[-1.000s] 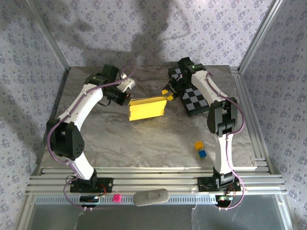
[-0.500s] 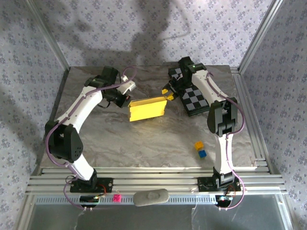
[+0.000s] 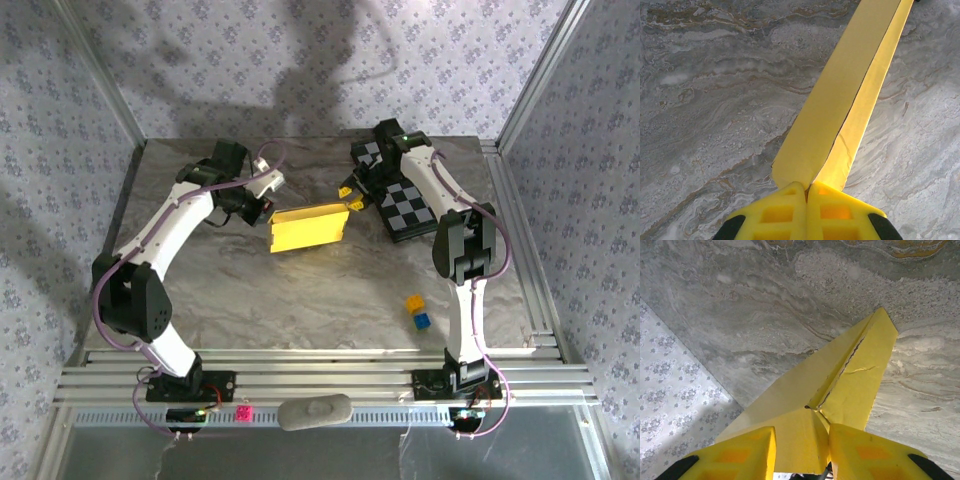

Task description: Fold the paper box

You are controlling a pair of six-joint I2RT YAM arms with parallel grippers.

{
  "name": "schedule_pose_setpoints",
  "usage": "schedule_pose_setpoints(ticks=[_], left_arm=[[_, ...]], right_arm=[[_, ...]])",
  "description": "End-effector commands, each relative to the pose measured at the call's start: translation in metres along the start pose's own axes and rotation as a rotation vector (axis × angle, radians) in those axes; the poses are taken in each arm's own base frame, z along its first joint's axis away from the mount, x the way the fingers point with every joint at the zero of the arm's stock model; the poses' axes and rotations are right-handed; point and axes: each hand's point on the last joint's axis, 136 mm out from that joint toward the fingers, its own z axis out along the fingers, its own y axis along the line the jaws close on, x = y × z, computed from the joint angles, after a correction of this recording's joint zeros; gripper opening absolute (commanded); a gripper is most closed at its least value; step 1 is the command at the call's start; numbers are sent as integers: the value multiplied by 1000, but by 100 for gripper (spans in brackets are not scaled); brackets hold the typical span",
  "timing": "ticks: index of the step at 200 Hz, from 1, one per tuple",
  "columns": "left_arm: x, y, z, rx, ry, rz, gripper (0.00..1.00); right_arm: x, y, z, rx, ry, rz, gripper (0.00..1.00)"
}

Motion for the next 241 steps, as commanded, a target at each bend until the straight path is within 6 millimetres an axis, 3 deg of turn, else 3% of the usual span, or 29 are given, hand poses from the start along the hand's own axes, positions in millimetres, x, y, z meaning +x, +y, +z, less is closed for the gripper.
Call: schedule_pose_setpoints(ticks=[1, 39, 93, 177, 232, 241], left_arm=[[-18, -17, -10, 64, -72, 31, 0], [-13, -20, -13, 65, -68, 26, 0], [-13, -22, -13, 76, -77, 3, 0], [-16, -22, 2, 154, 10, -245, 0], [-10, -23, 3, 127, 50, -311, 0], [-8, -25, 4, 125, 58, -313, 5]], right_arm=[[7, 7, -6, -18, 28, -9, 34], [4, 14, -13, -34, 12, -29, 36], [9, 5, 1, -13, 46, -28, 34], [10, 2, 10, -6, 58, -20, 32], [10, 3, 10, -7, 61, -18, 32], [10, 2, 10, -6, 62, -14, 32]])
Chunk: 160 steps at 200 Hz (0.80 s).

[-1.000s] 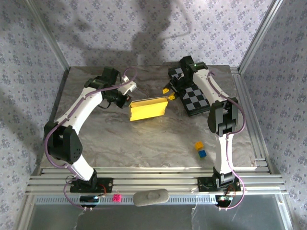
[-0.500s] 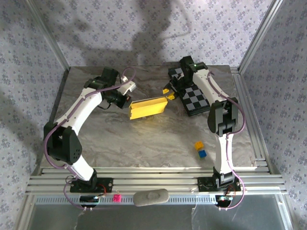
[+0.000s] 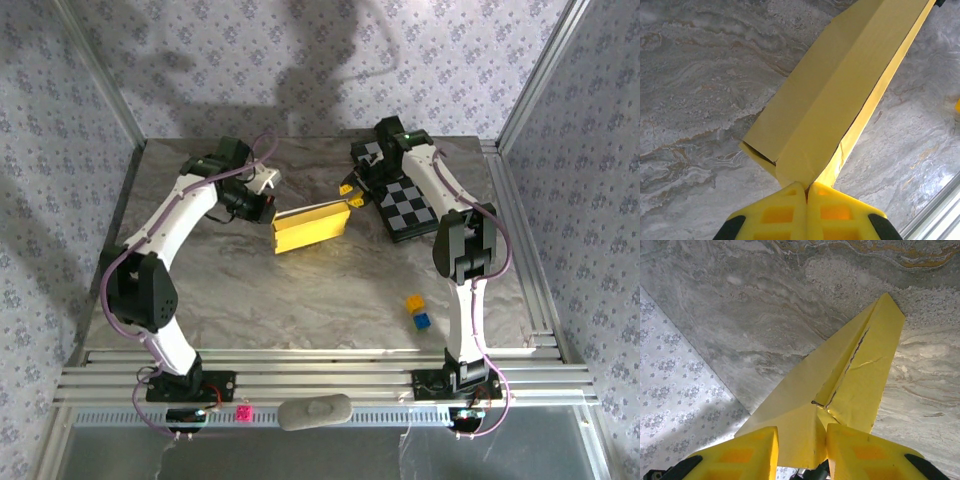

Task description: Fold the paper box

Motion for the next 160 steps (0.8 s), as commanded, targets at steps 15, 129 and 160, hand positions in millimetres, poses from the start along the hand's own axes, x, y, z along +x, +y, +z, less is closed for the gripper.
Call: schedule_pose_setpoints(ticks=[15, 129, 160], left_arm=[[-5, -25, 1, 62, -15, -14, 9], [4, -30, -5, -31, -65, 86, 40], [20, -29, -9, -50, -57, 130, 44]], right_arm=[[13, -3, 14, 14, 67, 16, 32], [10, -4, 15, 19, 54, 29, 32], [10, -3, 16, 16, 58, 33, 32]])
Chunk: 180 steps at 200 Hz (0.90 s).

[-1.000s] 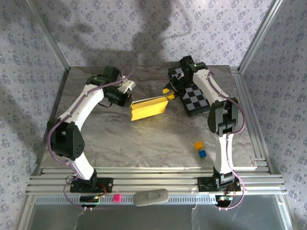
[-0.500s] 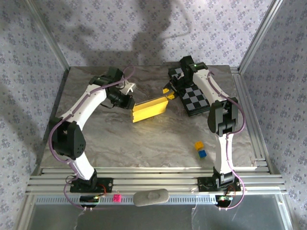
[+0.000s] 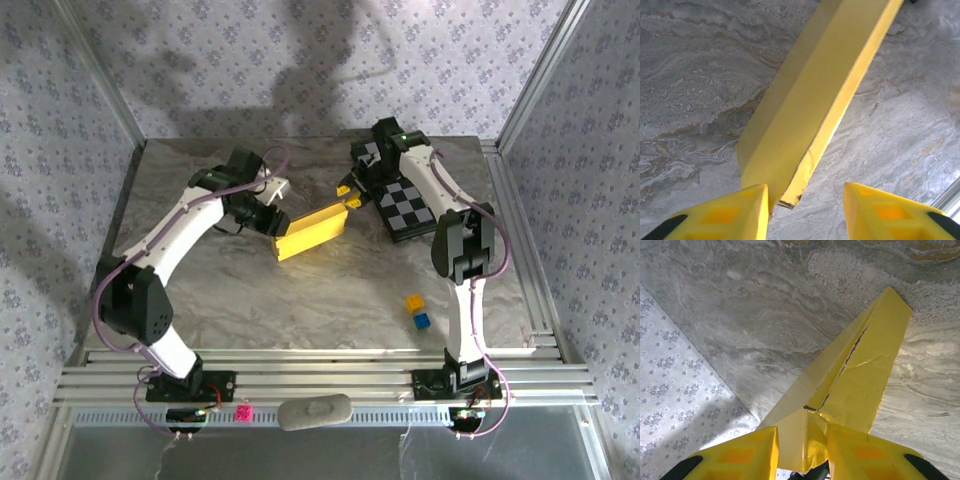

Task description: Fold the paper box

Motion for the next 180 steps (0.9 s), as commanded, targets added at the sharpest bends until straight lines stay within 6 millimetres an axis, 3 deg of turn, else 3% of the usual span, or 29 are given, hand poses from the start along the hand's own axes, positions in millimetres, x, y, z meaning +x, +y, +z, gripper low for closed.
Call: schedule_pose_setpoints(ticks=[1, 31, 103, 180], left_arm=[[3, -5, -13, -10, -41, 72, 44], [19, 5, -10, -63, 4, 80, 44], [34, 18, -10, -104, 23, 77, 44], [27, 19, 1, -66, 35, 62, 27]], right_arm=[[6, -5, 10, 16, 44, 38, 32], [5, -5, 10, 16, 42, 41, 32], [4, -4, 11, 17, 40, 41, 32], [3, -3, 10, 13, 41, 43, 31]])
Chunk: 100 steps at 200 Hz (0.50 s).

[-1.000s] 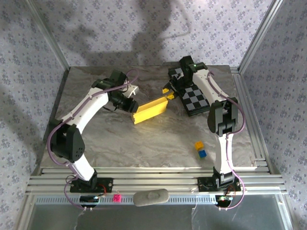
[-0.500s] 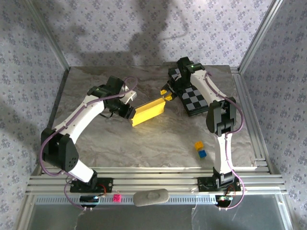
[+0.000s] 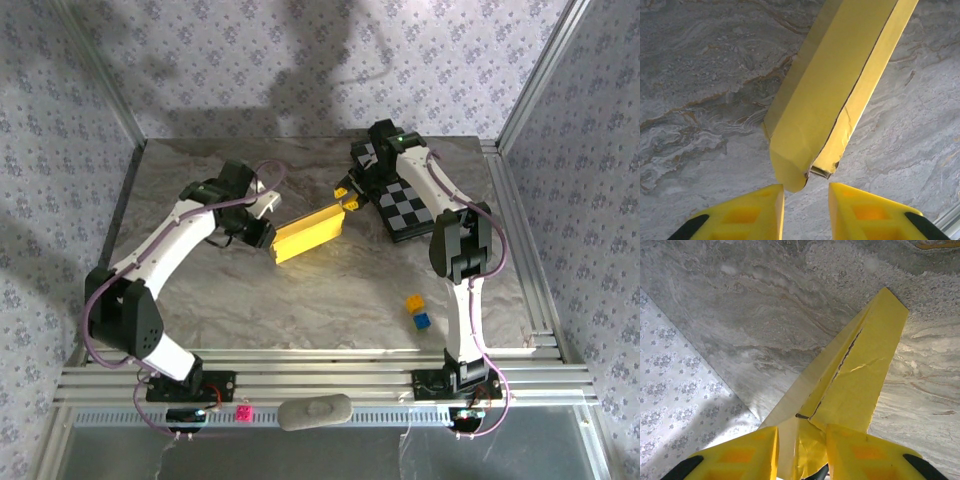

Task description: Fold the paper box

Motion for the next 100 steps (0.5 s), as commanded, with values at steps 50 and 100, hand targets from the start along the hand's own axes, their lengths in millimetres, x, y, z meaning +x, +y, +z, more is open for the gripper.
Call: schedule_pose_setpoints(ticks=[50, 100], left_arm=[[-7, 1, 0, 3, -11, 8, 24], [-15, 0, 0, 14, -18, -34, 9]], right_arm=[[1, 0, 4, 3, 25, 34, 32], [2, 1, 2, 1, 21, 31, 32]])
